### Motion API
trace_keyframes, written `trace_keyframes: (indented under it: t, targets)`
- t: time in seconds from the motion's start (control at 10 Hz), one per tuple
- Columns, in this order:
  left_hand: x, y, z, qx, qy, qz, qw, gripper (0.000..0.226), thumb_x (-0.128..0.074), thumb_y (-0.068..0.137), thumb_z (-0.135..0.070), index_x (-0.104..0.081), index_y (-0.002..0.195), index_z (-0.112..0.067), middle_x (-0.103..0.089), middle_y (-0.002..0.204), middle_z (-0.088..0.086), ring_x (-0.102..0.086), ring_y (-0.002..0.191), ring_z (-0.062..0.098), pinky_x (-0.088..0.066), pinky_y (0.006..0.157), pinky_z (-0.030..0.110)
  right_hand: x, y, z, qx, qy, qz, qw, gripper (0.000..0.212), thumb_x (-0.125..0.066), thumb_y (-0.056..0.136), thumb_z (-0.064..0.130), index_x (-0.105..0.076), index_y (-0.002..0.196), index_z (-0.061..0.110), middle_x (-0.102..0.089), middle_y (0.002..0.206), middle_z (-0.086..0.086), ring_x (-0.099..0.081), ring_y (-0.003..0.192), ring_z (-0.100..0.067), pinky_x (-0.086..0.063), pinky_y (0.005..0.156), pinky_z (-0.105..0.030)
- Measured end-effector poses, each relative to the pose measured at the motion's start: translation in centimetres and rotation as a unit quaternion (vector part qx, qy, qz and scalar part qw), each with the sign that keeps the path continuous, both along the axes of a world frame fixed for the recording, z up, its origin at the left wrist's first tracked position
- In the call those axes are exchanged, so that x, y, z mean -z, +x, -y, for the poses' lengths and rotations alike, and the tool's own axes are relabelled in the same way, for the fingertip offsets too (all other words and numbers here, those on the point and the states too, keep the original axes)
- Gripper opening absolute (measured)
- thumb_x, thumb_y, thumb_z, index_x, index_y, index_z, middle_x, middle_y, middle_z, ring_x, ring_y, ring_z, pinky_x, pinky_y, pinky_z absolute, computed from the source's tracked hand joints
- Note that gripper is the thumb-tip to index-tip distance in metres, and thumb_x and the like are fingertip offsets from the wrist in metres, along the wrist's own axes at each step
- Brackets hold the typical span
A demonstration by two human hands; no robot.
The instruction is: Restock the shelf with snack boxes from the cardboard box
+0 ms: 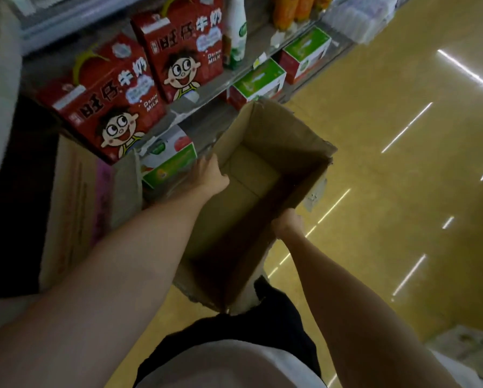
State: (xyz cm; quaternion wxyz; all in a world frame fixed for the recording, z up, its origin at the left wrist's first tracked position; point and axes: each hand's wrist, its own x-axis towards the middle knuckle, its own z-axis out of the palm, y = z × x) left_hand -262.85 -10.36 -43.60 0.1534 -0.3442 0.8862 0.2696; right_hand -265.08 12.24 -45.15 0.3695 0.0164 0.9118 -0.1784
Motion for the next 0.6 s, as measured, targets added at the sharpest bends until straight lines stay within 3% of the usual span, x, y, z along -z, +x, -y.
trace_keyframes:
  t: [0.1, 0.2, 0.3, 0.4, 0.6]
  targets:
    - [1.1, -5.1, 2.4, 0.032, 0.022, 0.015, 0.999, 0.072, -0.062, 0.093, -0.023, -0.025, 0.154, -0.012, -0.03, 0.156, 0.014, -0.033, 0.141, 0.033, -0.035, 0.113, 0.049, 2.0, -5.3, 2.4, -0.07, 0.01, 0.052, 0.996, 0.028, -0.054, 0.096, 0.013, -0.058, 0.122, 0.004, -0.062, 0.121, -0.011, -0.062, 0.108, -0.029, -0.045, 0.076, -0.03]
    - [1.3, -7.7, 4.0, 0.041, -0.005, 0.023, 0.999, 0.062, -0.058, 0.095, -0.022, -0.03, 0.15, -0.013, -0.041, 0.148, 0.014, -0.046, 0.131, 0.034, -0.043, 0.105, 0.049, 3.9, -8.8, 5.3, -0.206, 0.032, 0.062, 0.976, 0.038, -0.053, 0.095, 0.016, -0.056, 0.132, 0.007, -0.062, 0.13, -0.01, -0.061, 0.115, -0.031, -0.048, 0.079, -0.034]
    - [1.1, -8.8, 4.7, 0.084, -0.041, 0.04, 0.995, 0.055, -0.054, 0.096, -0.024, -0.034, 0.146, -0.014, -0.05, 0.138, 0.013, -0.054, 0.118, 0.032, -0.05, 0.094, 0.048, 3.1, -10.5, 8.3, -0.232, 0.002, 0.035, 0.972, 0.037, -0.049, 0.093, 0.014, -0.057, 0.128, 0.007, -0.062, 0.13, -0.014, -0.059, 0.117, -0.037, -0.044, 0.076, -0.035]
    - [0.5, -9.3, 5.1, 0.049, -0.031, 0.051, 0.997, 0.055, -0.056, 0.096, -0.024, -0.035, 0.147, -0.017, -0.05, 0.137, 0.011, -0.055, 0.116, 0.028, -0.051, 0.092, 0.044, 1.8, -12.0, 11.0, -0.228, -0.038, 0.008, 0.973, 0.038, -0.057, 0.09, 0.015, -0.054, 0.127, 0.005, -0.059, 0.126, -0.017, -0.057, 0.115, -0.037, -0.044, 0.08, -0.033]
    - [-0.5, -8.1, 7.9, 0.017, -0.041, 0.055, 0.998, 0.025, -0.055, 0.097, -0.03, -0.054, 0.118, -0.015, -0.057, 0.121, 0.008, -0.057, 0.105, 0.026, -0.051, 0.086, 0.041, -0.3, -13.9, 15.9, -0.359, -0.051, -0.055, 0.93, 0.058, -0.067, 0.089, 0.031, -0.044, 0.139, 0.013, -0.049, 0.133, -0.011, -0.049, 0.122, -0.032, -0.046, 0.095, -0.04]
